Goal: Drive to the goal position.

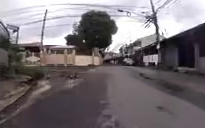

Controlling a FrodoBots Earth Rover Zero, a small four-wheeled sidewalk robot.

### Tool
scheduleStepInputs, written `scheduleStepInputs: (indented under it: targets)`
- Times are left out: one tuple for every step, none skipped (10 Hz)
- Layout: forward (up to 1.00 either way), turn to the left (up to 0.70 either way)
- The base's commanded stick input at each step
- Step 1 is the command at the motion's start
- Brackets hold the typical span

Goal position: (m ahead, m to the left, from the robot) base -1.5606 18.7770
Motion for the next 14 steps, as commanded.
scheduleStepInputs:
  targets:
    - [1.00, 0.00]
    - [1.00, 0.00]
    - [1.00, 0.00]
    - [1.00, 0.00]
    - [1.00, 0.00]
    - [1.00, 0.00]
    - [1.00, 0.00]
    - [1.00, 0.00]
    - [1.00, 0.00]
    - [1.00, 0.00]
    - [1.00, 0.00]
    - [1.00, 0.00]
    - [1.00, 0.00]
    - [1.00, 0.00]
